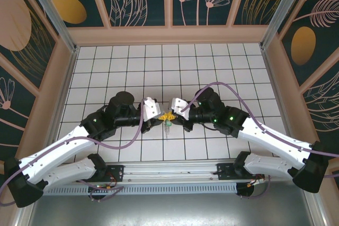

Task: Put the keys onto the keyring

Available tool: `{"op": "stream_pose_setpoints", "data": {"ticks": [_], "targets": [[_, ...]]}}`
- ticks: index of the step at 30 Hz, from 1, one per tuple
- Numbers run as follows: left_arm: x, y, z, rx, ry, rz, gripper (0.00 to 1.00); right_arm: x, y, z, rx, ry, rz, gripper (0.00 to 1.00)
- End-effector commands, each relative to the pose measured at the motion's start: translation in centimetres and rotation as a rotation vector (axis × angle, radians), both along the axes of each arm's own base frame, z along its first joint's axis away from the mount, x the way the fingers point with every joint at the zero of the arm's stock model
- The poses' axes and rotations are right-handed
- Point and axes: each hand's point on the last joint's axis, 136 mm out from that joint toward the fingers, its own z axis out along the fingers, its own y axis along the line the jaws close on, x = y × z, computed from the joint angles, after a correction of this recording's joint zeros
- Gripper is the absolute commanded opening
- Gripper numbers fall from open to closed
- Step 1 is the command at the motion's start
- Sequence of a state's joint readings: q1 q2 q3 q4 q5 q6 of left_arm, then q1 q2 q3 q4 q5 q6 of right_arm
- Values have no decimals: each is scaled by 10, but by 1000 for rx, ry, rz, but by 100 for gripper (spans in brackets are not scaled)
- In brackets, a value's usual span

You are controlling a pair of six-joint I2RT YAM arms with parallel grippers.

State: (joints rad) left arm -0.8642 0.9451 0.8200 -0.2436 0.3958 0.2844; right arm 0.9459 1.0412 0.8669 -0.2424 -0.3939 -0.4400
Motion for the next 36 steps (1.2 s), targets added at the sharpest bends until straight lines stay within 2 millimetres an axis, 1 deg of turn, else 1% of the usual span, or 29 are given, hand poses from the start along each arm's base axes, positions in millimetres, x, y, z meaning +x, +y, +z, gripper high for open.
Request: {"op": "stream_pose_setpoints", "data": {"ticks": [1, 4, 8, 11, 13, 15, 22, 25, 29, 32, 36], "targets": [[0, -4, 11, -42, -31, -18, 0, -4, 4, 30, 83, -52, 33, 0], [-3, -3, 17, -66, -43, -25, 0, -5, 3, 33, 92, -58, 33, 0], [-12, 1, 42, -164, -87, -44, 0, -5, 2, 36, 111, -57, 26, 0], [-19, 2, 55, -223, -91, -66, 0, -10, 3, 40, 141, -49, 44, 7], [-24, 3, 61, -252, -91, -80, 0, -14, 3, 43, 162, -42, 63, 9], [-26, 3, 65, -274, -100, -86, 0, -18, 4, 44, 169, -33, 81, 9], [-28, 5, 69, -304, -112, -91, 0, -28, 5, 46, 185, -5, 134, 13], [-28, 6, 71, -318, -118, -84, 0, -30, 6, 47, 190, 1, 144, 15], [-28, 8, 72, -341, -127, -73, 0, -28, 7, 45, 187, 3, 141, 16], [-30, 9, 76, -374, -132, -79, 0, -27, 7, 47, 193, -3, 136, 15], [-34, 7, 80, -410, -120, -104, 0, -28, 5, 53, 215, -18, 132, 9]]}}
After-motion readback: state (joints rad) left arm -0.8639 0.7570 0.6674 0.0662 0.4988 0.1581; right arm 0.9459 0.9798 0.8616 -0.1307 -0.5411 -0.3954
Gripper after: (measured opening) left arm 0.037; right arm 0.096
